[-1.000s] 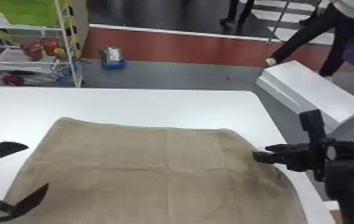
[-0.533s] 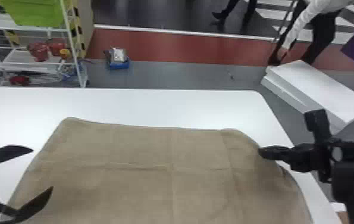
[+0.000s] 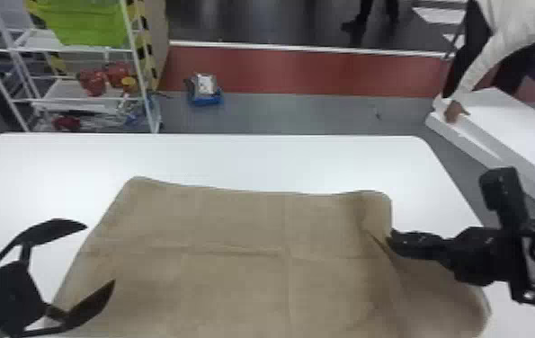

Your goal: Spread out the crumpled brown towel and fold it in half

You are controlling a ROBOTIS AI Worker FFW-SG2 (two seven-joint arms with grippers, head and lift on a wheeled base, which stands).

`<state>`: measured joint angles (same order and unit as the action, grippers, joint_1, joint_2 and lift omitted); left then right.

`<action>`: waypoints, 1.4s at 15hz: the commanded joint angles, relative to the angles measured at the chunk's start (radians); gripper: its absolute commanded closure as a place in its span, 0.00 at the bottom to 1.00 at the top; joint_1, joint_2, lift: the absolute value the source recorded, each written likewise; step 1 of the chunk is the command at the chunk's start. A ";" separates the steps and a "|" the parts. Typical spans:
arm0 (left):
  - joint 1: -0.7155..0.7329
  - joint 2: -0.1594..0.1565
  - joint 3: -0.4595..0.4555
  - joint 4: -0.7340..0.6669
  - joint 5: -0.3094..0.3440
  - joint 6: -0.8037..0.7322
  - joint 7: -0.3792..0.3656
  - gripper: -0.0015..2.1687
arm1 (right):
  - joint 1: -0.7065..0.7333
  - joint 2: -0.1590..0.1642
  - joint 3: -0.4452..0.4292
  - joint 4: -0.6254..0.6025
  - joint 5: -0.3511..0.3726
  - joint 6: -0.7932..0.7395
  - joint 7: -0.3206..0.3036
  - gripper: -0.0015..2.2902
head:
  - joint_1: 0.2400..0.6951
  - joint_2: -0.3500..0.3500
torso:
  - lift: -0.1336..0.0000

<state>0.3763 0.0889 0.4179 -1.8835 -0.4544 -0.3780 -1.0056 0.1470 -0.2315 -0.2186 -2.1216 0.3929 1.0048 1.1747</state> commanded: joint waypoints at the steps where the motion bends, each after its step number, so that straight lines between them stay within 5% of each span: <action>1: 0.007 0.000 0.001 -0.003 0.000 0.000 -0.001 0.02 | 0.026 0.001 0.131 -0.012 0.133 -0.005 0.022 0.65 | 1.00 0.44 | 0.08; 3: 0.013 0.002 0.006 -0.006 0.006 -0.015 -0.001 0.02 | 0.033 0.001 0.191 -0.001 0.202 -0.015 0.049 0.63 | 1.00 0.51 | 0.08; 5: 0.015 0.002 0.015 -0.008 0.010 -0.015 -0.001 0.02 | 0.033 0.006 0.173 -0.011 0.187 -0.002 0.056 0.14 | 1.00 0.55 | 0.08; 6: 0.015 0.002 0.016 -0.008 0.010 -0.018 -0.002 0.02 | 0.033 0.011 0.133 -0.024 0.141 0.001 0.056 0.11 | 1.00 0.56 | 0.08; 8: 0.015 0.002 0.018 -0.006 0.011 -0.018 -0.001 0.02 | 0.011 0.015 0.044 -0.026 0.026 0.047 0.042 0.11 | 1.00 0.56 | 0.08; 12: 0.006 -0.001 0.006 -0.003 0.005 -0.015 0.001 0.02 | -0.086 0.028 0.007 0.080 -0.042 0.081 -0.038 0.12 | 1.00 0.49 | 0.08; 16: 0.001 -0.001 0.006 0.003 0.000 -0.015 0.001 0.02 | -0.164 0.031 0.058 0.221 -0.040 0.084 -0.078 0.12 | 1.00 0.47 | 0.08; 21: -0.002 0.002 0.016 0.006 0.002 -0.015 0.001 0.02 | -0.208 0.054 0.119 0.253 -0.040 0.114 -0.092 0.12 | 1.00 0.54 | 0.08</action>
<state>0.3750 0.0905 0.4303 -1.8778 -0.4533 -0.3933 -1.0047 -0.0517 -0.1805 -0.1131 -1.8697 0.3518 1.1033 1.0828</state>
